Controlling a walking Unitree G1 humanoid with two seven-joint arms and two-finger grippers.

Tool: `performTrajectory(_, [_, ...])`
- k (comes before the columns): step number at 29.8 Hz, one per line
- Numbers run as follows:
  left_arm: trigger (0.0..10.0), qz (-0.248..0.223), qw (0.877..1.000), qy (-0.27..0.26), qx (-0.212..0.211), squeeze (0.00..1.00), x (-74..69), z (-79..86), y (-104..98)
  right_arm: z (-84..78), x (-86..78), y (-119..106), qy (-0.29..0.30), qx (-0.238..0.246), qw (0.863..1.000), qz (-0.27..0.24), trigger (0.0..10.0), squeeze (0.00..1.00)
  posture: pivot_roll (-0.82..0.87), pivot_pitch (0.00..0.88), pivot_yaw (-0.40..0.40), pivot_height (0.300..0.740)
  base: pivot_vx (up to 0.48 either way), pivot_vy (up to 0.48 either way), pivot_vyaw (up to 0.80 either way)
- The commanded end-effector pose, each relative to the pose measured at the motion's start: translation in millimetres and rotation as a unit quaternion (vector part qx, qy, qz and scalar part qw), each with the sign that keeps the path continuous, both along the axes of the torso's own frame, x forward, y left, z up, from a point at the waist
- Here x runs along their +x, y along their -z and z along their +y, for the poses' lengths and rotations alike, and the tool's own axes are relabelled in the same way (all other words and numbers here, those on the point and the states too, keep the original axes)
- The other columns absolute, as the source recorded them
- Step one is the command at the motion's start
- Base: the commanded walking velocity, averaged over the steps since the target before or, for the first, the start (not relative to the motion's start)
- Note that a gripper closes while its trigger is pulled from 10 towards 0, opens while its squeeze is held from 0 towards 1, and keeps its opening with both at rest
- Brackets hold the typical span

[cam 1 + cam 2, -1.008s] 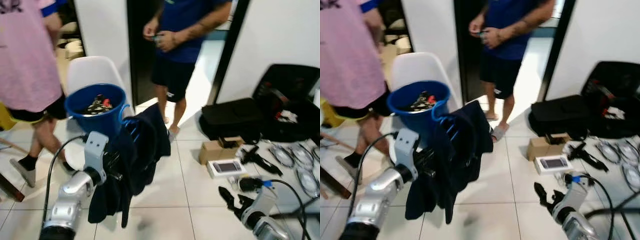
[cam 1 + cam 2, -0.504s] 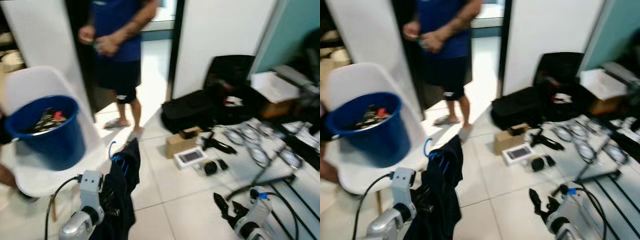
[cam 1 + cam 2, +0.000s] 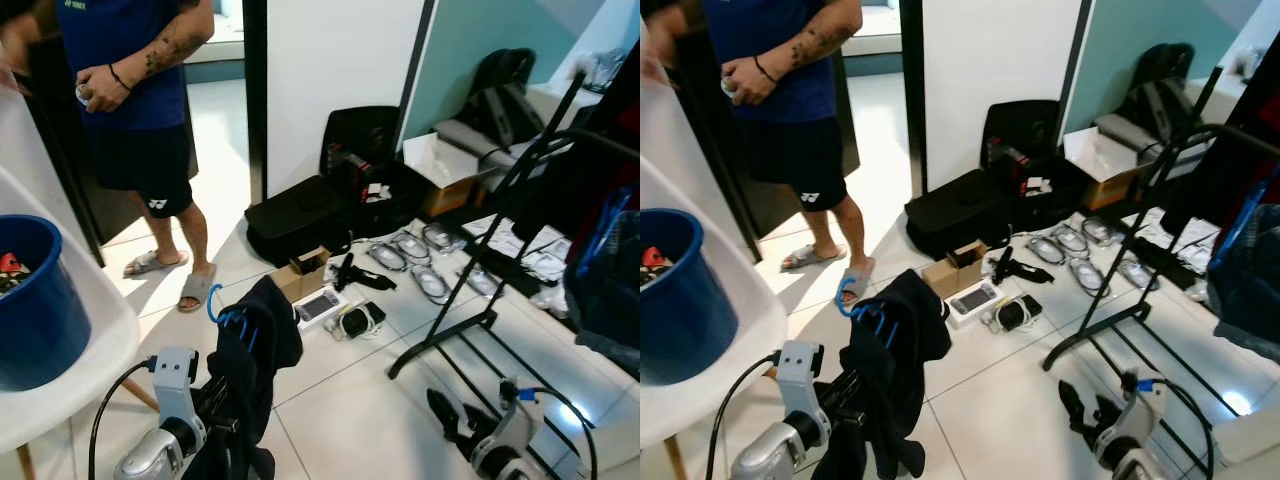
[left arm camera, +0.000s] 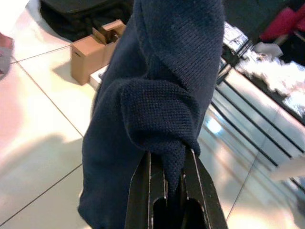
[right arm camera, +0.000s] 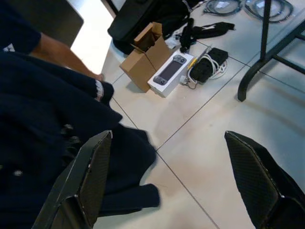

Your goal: Hang hanger

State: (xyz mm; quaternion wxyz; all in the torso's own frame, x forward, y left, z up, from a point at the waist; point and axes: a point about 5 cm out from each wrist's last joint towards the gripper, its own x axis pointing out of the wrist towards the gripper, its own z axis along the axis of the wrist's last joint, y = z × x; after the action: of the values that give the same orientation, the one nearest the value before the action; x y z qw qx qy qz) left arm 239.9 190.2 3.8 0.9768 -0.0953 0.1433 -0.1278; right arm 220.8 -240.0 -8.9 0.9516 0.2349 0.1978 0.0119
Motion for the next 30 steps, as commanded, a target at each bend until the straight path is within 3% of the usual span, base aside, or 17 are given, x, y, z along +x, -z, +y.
performTrajectory(1, [10.0, -0.019, 1.000, 0.008, -0.002, 0.00, 4.7, -1.7, -5, -2.5, -3.4, 3, 0.003, -0.003, 1.000, 0.009, 10.0, 0.00, -0.04, 0.033, -0.042, 0.740, 0.000, 0.000, -0.80])
performTrajectory(11, [10.0, -0.030, 0.999, 0.024, 0.009, 0.00, 9.7, -3.5, -6, -2.7, -0.7, 3, 0.005, -0.004, 1.000, 0.003, 10.0, 0.00, -0.05, 0.034, -0.039, 0.740, 0.000, 0.000, -0.80])
performTrajectory(15, [10.0, -0.048, 0.998, 0.032, 0.013, 0.00, 17.8, -4.7, -14, -3.7, -0.2, 3, 0.006, -0.006, 1.000, 0.002, 10.0, 0.00, -0.06, 0.032, -0.036, 0.740, 0.000, 0.000, -0.80])
performTrajectory(17, [10.0, -0.088, 0.994, 0.054, 0.019, 0.00, 31.8, -7.4, -36, -5.1, -0.3, 4, 0.007, -0.007, 1.000, 0.002, 10.0, 0.00, -0.06, 0.036, -0.031, 0.740, 0.000, 0.000, -0.80])
performTrajectory(20, [10.0, -0.111, 0.992, 0.065, 0.018, 0.00, 38.2, -8.9, -49, -5.7, -0.8, 5, 0.009, -0.007, 1.000, 0.002, 10.0, 0.00, -0.07, 0.035, -0.025, 0.740, 0.000, 0.000, -0.80])
performTrajectory(22, [10.0, -0.155, 0.983, 0.094, 0.024, 0.00, 50.0, -14.7, -76, -7.0, -1.0, 6, 0.010, -0.009, 1.000, 0.004, 10.0, 0.00, -0.07, 0.033, -0.029, 0.740, 0.000, 0.000, -0.80])
performTrajectory(30, [10.0, -0.210, 0.967, 0.143, 0.028, 0.00, 62.2, -25.4, -110, -7.4, -1.3, 8, 0.006, -0.012, 1.000, 0.006, 10.0, 0.00, -0.07, 0.033, -0.031, 0.740, 0.000, 0.000, -0.80])
